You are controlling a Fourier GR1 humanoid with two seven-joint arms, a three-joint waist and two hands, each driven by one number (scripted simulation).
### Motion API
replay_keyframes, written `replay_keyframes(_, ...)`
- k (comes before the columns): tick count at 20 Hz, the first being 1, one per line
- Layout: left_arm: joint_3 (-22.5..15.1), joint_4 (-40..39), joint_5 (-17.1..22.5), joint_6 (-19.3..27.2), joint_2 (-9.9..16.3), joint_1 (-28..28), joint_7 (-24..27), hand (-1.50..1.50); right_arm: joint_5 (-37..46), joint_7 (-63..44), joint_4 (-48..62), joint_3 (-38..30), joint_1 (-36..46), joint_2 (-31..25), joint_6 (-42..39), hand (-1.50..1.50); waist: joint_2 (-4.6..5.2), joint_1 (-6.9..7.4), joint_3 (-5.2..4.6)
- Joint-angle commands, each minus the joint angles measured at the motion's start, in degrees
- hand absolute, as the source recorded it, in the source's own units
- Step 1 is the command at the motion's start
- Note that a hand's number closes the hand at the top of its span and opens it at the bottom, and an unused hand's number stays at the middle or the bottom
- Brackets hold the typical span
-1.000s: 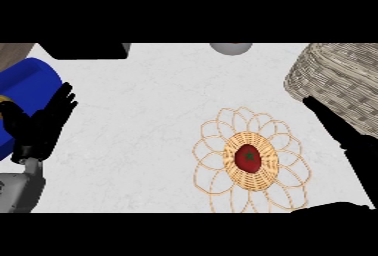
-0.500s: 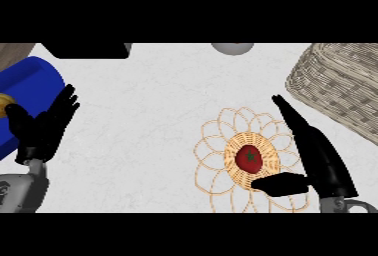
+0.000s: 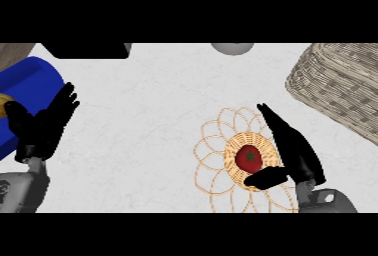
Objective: Pick the tomato from the placemat and place it in the basket
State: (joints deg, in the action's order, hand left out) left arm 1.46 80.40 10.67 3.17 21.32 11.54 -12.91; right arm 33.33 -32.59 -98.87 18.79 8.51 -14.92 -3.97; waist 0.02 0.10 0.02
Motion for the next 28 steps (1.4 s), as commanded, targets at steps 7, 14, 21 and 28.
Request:
replay_keyframes(7, 3.68, -4.17, -2.97, -3.5, -2.89, 0.53, 3.13, 0.0, 3.43, 6.64, -1.57, -1.96, -6.64, 1.92, -2.42, -1.5, -0.03, -0.25, -0.02)
replay_keyframes(14, 3.61, 0.26, -4.81, -3.53, -4.63, -0.21, -0.25, 0.0, 1.61, 8.14, -5.16, -3.21, -7.65, 3.53, -6.37, -1.5, -0.05, -0.22, -0.02)
replay_keyframes(21, 5.66, -1.91, -5.53, -4.83, -5.39, -0.86, 2.42, 0.0, 7.79, 12.27, 2.63, -2.67, -7.28, 5.11, -2.88, -1.5, 0.0, -0.19, -0.03)
replay_keyframes(28, 6.81, 0.37, -6.52, -6.64, -4.89, -2.47, 1.49, 0.0, 12.76, 7.62, 2.4, -0.9, -6.28, 8.11, -4.2, -1.5, -0.05, -0.04, -0.02)
